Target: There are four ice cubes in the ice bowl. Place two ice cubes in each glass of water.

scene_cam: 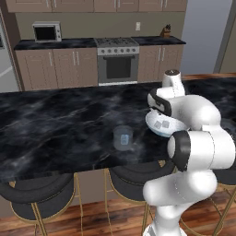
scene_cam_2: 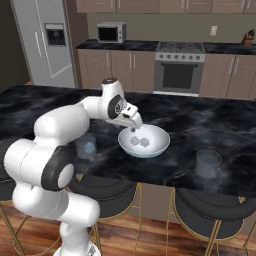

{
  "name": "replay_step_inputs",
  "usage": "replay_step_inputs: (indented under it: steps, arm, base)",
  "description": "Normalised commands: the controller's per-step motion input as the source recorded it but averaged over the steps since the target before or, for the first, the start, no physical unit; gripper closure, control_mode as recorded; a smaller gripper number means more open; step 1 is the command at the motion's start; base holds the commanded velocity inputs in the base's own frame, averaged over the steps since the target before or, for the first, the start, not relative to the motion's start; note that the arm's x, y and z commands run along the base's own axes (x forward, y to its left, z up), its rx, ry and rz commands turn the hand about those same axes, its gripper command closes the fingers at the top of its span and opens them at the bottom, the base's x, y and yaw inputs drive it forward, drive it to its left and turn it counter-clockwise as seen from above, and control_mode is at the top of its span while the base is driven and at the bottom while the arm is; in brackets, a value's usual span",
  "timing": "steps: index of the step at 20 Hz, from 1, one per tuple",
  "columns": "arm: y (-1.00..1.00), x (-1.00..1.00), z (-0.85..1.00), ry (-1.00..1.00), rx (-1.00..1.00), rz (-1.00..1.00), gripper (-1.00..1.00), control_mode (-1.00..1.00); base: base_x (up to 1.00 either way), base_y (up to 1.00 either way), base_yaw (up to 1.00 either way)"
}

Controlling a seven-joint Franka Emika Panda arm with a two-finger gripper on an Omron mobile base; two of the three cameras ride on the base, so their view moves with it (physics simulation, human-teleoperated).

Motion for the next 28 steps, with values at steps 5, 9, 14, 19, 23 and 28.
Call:
replay_step_inputs:
  steps: [5, 9, 14, 19, 23, 28]
  arm:
    - [-0.84, 0.28, -0.14, 0.00, 0.01, -0.02, -1.00, -1.00]
    - [-0.24, 0.29, -0.48, 0.00, 0.05, 0.00, -1.00, -1.00]
    - [-0.07, 0.30, -0.50, 0.00, 0.14, 0.00, -1.00, -1.00]
    - [0.00, 0.61, -0.15, 0.00, 0.05, -0.01, -1.00, -1.00]
    - [0.00, 0.64, -0.14, 0.00, 0.00, -0.01, -1.00, -1.00]
    - [0.00, 0.02, -0.47, 0.06, 0.00, 0.00, -1.00, -1.00]
  base:
    - [0.00, 0.00, 0.00]
    - [0.00, 0.00, 0.00]
    - [0.00, 0.00, 0.00]
    - [0.00, 0.00, 0.00]
    - [0.00, 0.00, 0.00]
    - [0.00, 0.00, 0.00]
